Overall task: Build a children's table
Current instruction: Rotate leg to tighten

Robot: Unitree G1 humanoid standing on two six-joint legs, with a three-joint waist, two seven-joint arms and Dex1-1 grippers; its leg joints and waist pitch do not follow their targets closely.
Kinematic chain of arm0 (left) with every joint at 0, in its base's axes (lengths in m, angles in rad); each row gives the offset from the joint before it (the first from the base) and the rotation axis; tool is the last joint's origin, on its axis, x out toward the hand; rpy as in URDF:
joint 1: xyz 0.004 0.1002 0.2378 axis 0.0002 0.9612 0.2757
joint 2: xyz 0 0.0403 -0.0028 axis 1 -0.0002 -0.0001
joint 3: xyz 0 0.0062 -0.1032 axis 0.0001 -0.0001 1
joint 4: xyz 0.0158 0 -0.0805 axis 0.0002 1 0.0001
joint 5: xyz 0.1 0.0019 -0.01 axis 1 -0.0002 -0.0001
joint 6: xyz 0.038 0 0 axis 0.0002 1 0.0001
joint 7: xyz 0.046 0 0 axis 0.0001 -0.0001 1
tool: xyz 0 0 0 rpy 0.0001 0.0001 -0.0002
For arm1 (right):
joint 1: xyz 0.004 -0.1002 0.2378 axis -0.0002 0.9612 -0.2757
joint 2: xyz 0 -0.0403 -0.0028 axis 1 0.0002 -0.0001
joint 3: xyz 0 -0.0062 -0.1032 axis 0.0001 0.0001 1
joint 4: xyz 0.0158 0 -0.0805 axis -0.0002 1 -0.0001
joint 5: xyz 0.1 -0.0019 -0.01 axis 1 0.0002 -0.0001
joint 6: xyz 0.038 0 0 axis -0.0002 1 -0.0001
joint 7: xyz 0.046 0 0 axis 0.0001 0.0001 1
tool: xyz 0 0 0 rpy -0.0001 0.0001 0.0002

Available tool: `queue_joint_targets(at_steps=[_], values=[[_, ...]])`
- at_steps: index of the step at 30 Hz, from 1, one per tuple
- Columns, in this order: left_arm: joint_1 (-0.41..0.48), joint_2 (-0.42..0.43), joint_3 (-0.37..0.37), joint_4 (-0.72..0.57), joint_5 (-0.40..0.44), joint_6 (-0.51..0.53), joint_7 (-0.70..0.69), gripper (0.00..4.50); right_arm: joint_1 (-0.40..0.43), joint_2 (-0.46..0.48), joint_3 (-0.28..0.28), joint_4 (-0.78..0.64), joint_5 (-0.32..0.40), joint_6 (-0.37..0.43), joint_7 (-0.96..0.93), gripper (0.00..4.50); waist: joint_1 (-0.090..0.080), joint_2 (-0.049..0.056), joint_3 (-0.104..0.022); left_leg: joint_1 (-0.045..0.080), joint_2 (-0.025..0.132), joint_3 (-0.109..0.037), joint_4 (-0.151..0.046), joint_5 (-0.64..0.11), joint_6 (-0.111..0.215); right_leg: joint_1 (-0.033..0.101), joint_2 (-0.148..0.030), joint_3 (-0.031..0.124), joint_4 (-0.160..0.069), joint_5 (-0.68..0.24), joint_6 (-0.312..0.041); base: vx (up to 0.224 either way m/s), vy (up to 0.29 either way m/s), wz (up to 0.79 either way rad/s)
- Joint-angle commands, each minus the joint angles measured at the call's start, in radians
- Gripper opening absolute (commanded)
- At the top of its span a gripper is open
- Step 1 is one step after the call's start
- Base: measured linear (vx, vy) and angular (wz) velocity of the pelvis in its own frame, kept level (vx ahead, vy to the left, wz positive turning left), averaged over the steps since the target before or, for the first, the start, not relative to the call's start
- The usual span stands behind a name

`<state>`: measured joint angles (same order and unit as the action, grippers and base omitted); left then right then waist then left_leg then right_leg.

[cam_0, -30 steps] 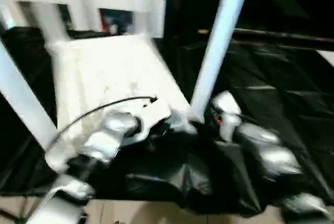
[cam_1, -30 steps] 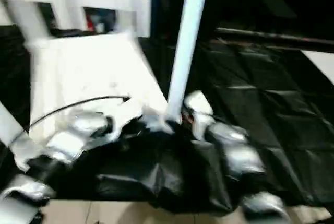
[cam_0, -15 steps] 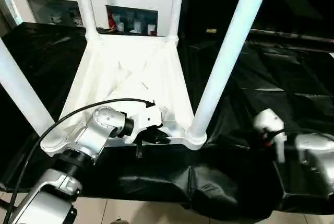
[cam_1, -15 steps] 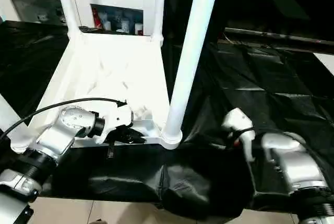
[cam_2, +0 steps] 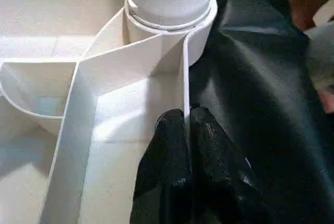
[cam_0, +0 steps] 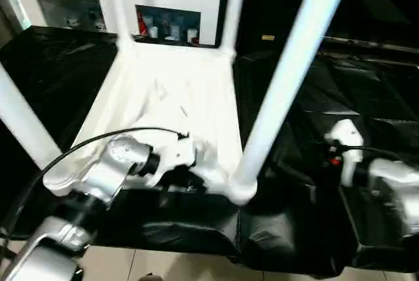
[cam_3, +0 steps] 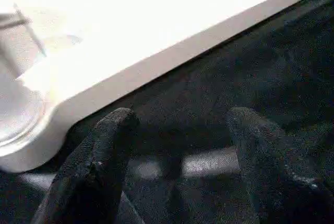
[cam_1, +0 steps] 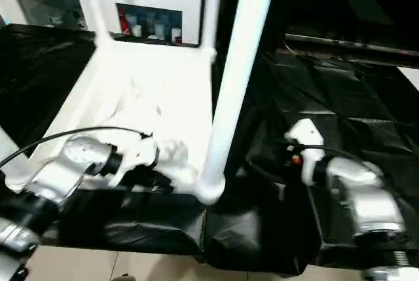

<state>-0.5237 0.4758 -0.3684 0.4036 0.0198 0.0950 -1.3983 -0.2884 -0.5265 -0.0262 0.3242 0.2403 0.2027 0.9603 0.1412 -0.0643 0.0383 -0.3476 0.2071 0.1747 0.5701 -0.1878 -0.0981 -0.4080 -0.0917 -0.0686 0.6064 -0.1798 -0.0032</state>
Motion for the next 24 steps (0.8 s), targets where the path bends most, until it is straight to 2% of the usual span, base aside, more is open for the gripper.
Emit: queue_joint_targets(at_steps=[1, 7, 8, 11, 13, 14, 17, 18, 19, 21, 22, 23, 24], values=[[0.017, 0.002, -0.036, -0.029, -0.002, 0.011, -0.042, 0.00, -0.015, 0.006, -0.017, 0.004, -0.006, -0.016, -0.036, 3.06, -0.008, 0.006, -0.051, 0.004, 0.023, 0.003, -0.064, -0.202, 0.028, 0.052, -0.046, 0.040, -0.065, -0.188, -0.200, 0.000, 0.000, 0.00], [0.041, 0.020, -0.016, -0.057, 0.001, 0.008, 0.000, 0.00, -0.033, 0.073, -0.052, 0.018, -0.013, -0.032, -0.164, 3.06, -0.014, 0.005, -0.052, 0.003, 0.021, 0.003, -0.065, -0.196, 0.014, 0.052, -0.045, 0.042, -0.064, -0.192, -0.188, 0.000, 0.000, 0.00], [0.043, 0.013, 0.006, -0.063, -0.020, 0.009, 0.013, 0.45, -0.033, 0.088, -0.059, 0.013, -0.008, -0.028, -0.186, 3.09, -0.014, 0.006, -0.051, 0.003, 0.021, 0.003, -0.065, -0.194, 0.012, 0.051, -0.044, 0.042, -0.063, -0.187, -0.188, 0.000, 0.000, 0.00], [0.053, 0.010, 0.045, -0.099, -0.065, 0.038, 0.024, 0.56, -0.027, 0.116, -0.072, -0.004, 0.011, -0.015, -0.217, 3.09, -0.013, 0.007, -0.053, 0.003, 0.022, 0.004, -0.065, -0.191, 0.008, 0.052, -0.046, 0.043, -0.059, -0.169, -0.195, 0.000, 0.000, 0.00], [0.087, 0.036, 0.092, -0.203, -0.106, 0.087, 0.041, 0.73, -0.004, 0.143, -0.075, -0.039, 0.026, -0.004, -0.246, 3.09, -0.015, 0.007, -0.052, 0.002, 0.024, 0.003, -0.066, -0.197, 0.005, 0.052, -0.045, 0.042, -0.058, -0.159, -0.202, 0.000, 0.000, 0.00], [0.089, 0.038, 0.094, -0.210, -0.107, 0.088, 0.043, 0.85, -0.002, 0.144, -0.075, -0.041, 0.026, -0.004, -0.247, 3.09, -0.016, 0.007, -0.052, 0.001, 0.024, 0.003, -0.066, -0.198, 0.005, 0.053, -0.044, 0.042, -0.057, -0.155, -0.202, 0.000, 0.000, 0.00], [0.131, 0.059, 0.176, -0.347, -0.159, 0.143, 0.101, 1.06, 0.034, 0.165, -0.073, -0.092, 0.029, 0.009, -0.282, 3.09, -0.022, 0.004, -0.048, -0.001, 0.021, 0.003, -0.068, -0.208, 0.010, 0.053, -0.043, 0.042, -0.062, -0.195, -0.186, 0.000, 0.000, 0.00], [0.138, 0.060, 0.198, -0.375, -0.168, 0.155, 0.122, 1.18, 0.042, 0.169, -0.074, -0.104, 0.029, 0.014, -0.289, 3.09, -0.027, 0.006, -0.048, -0.002, 0.022, 0.002, -0.069, -0.211, 0.006, 0.053, -0.041, 0.042, -0.061, -0.200, -0.184, 0.000, 0.000, 0.00], [0.152, 0.053, 0.235, -0.410, -0.176, 0.164, 0.168, 1.30, 0.054, 0.176, -0.080, -0.122, 0.031, 0.028, -0.303, 3.09, -0.028, 0.017, -0.047, -0.002, 0.022, 0.001, -0.070, -0.216, 0.004, 0.052, -0.041, 0.042, -0.062, -0.205, -0.182, 0.000, 0.000, 0.00], [0.172, 0.024, 0.297, -0.449, -0.164, 0.168, 0.276, 1.39, 0.069, 0.185, -0.092, -0.142, 0.029, 0.047, -0.340, 3.09, -0.036, 0.016, -0.045, -0.002, 0.020, 0.001, -0.070, -0.246, -0.002, 0.052, -0.038, 0.041, -0.069, -0.228, -0.173, 0.000, 0.000, 0.00], [0.192, -0.015, 0.345, -0.465, -0.151, 0.166, 0.380, 1.41, 0.077, 0.195, -0.110, -0.151, 0.022, 0.070, -0.392, 3.09, -0.037, 0.021, -0.046, -0.002, 0.019, 0.000, -0.070, -0.252, -0.004, 0.052, -0.038, 0.041, -0.070, -0.250, -0.165, 0.000, 0.000, 0.00], [0.203, -0.055, 0.375, -0.460, -0.114, 0.142, 0.484, 1.51, 0.078, 0.205, -0.124, -0.153, 0.012, 0.084, -0.438, 3.09, -0.041, 0.012, -0.045, -0.004, 0.018, 0.002, -0.068, -0.247, -0.004, 0.051, -0.037, 0.040, -0.074, -0.259, -0.156, 0.000, 0.000, 0.00], [0.220, -0.112, 0.411, -0.453, -0.083, 0.083, 0.604, 1.67, 0.082, 0.218, -0.139, -0.161, -0.010, 0.100, -0.500, 3.09, -0.042, 0.012, -0.045, -0.007, 0.019, 0.001, -0.066, -0.236, -0.005, 0.052, -0.034, 0.040, -0.075, -0.251, -0.150, 0.000, 0.000, 0.00]])
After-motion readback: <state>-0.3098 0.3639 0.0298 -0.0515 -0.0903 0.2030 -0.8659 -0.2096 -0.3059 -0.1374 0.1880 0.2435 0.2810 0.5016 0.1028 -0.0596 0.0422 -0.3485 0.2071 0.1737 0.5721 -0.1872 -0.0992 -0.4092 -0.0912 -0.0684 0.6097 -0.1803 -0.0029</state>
